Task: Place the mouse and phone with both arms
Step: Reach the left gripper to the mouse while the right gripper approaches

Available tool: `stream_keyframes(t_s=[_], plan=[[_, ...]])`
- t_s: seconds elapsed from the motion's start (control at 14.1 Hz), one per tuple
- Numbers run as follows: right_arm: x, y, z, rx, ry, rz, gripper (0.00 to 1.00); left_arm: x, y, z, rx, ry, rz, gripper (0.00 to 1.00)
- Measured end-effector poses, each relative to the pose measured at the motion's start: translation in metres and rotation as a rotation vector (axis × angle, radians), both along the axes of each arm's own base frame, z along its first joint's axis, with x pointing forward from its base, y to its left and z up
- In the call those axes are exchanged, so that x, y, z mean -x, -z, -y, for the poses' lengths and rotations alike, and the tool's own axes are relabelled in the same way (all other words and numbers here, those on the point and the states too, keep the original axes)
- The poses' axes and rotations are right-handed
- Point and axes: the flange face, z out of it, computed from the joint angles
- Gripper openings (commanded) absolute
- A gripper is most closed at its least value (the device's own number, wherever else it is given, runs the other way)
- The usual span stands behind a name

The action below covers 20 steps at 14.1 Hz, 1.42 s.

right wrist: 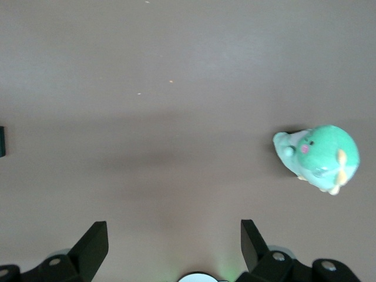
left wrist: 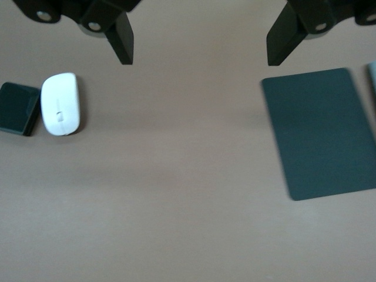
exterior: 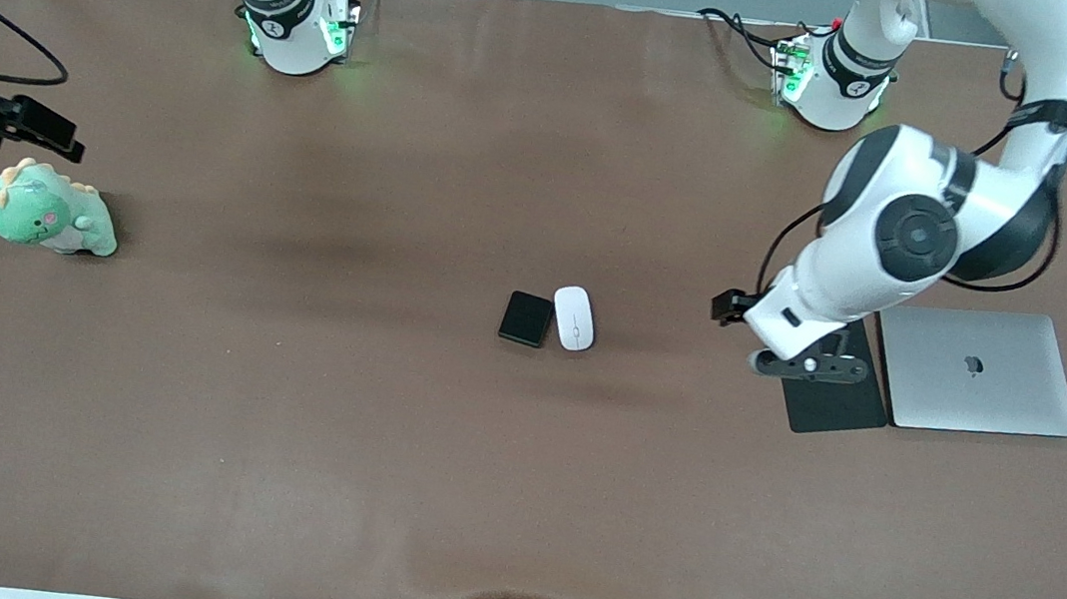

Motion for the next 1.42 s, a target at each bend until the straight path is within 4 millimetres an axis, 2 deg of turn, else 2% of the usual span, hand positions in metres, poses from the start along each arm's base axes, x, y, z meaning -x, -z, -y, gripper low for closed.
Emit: stream_keyframes(t_s=[0.35, 0.64, 0.78, 0.99, 1.21, 1.42], plan=[[-0.011, 0.021, -0.014, -0.045, -0.010, -0.029, 1.00, 0.014, 0.065, 0.078, 0.037, -0.095, 0.028, 1.00], [-0.015, 0.028, -0.030, -0.050, -0.037, -0.037, 1.00, 0.025, 0.115, 0.122, 0.083, -0.145, 0.058, 1.00], [-0.020, 0.035, -0.039, -0.050, -0.051, -0.035, 1.00, 0.030, 0.132, 0.142, 0.096, -0.159, 0.059, 1.00], [-0.036, 0.062, -0.053, -0.098, -0.054, -0.044, 1.00, 0.033, 0.147, 0.167, 0.084, -0.138, 0.069, 1.00], [-0.049, 0.093, -0.070, -0.145, -0.058, -0.074, 1.00, 0.035, 0.166, 0.182, 0.046, -0.144, 0.087, 0.97], [-0.055, 0.113, -0.107, -0.147, -0.109, -0.076, 1.00, 0.042, 0.186, 0.194, 0.019, -0.160, 0.084, 0.94]])
